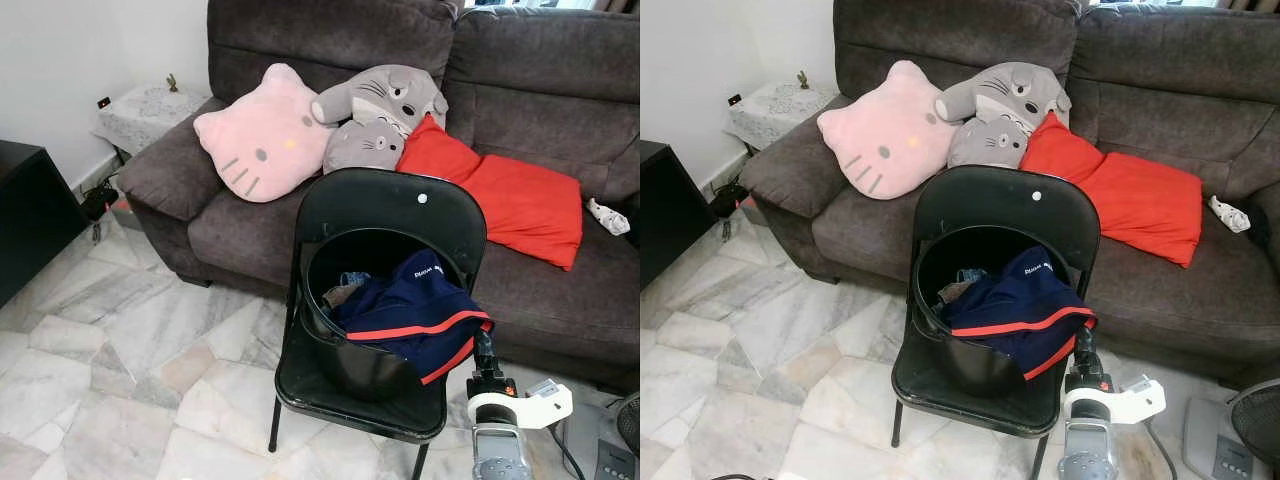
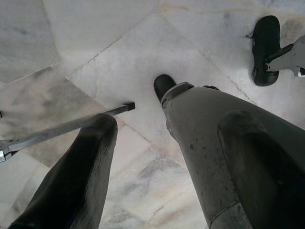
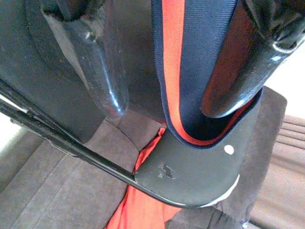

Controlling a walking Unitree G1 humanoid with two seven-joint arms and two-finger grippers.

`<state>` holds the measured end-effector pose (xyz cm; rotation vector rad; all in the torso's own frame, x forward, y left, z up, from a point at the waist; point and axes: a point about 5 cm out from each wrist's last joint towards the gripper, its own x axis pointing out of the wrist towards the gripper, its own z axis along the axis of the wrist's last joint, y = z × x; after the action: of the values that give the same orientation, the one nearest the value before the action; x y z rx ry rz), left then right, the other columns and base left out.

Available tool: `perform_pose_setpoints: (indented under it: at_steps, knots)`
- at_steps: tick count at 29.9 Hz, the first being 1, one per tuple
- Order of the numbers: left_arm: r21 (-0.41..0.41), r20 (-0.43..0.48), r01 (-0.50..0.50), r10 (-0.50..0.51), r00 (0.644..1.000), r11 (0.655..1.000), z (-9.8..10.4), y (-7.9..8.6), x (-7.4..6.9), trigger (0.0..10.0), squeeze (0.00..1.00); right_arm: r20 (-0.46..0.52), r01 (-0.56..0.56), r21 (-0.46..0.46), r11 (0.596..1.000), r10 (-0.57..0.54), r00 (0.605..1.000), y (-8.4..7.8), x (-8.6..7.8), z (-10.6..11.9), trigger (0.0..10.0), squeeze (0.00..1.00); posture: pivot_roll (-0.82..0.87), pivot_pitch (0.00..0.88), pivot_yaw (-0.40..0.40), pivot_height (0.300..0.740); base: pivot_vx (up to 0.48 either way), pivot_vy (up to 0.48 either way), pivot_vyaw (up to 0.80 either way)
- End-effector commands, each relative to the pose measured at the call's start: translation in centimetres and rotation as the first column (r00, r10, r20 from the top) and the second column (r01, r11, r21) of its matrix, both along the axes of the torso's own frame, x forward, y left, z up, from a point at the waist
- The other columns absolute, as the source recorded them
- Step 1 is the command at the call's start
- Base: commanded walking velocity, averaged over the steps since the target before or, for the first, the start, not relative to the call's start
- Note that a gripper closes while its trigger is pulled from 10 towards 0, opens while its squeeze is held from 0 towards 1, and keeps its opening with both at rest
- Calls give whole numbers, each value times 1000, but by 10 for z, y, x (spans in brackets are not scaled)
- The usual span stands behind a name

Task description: Hang hanger

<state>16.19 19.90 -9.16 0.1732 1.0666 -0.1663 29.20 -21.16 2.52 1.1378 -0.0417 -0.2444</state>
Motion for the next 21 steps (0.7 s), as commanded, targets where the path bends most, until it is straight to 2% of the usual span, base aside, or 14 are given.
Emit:
perform_pose_setpoints:
  at_steps: [1, 10, 21]
  knots:
    - [16, -37, 2, -2, 999, 1000, -3, 4, -8, 10000, 0, 4, 1, 6, 1000, -1, 1000, 1, 2, 0, 10000, 0, -94, 109, 23, 740, 0, 0, 0]
    - [16, -37, 1, 0, 999, 1000, -3, 4, -8, 10000, 0, 13, -103, 7, 995, 103, 995, 11, 5, -2, 10000, 0, -92, 111, 24, 740, 0, 0, 0]
    - [16, -37, 2, -1, 999, 1000, -3, 4, -8, 10000, 0, 17, -113, -23, 993, 113, 993, 2, 5, 0, 10000, 0, -96, 111, 25, 740, 0, 0, 0]
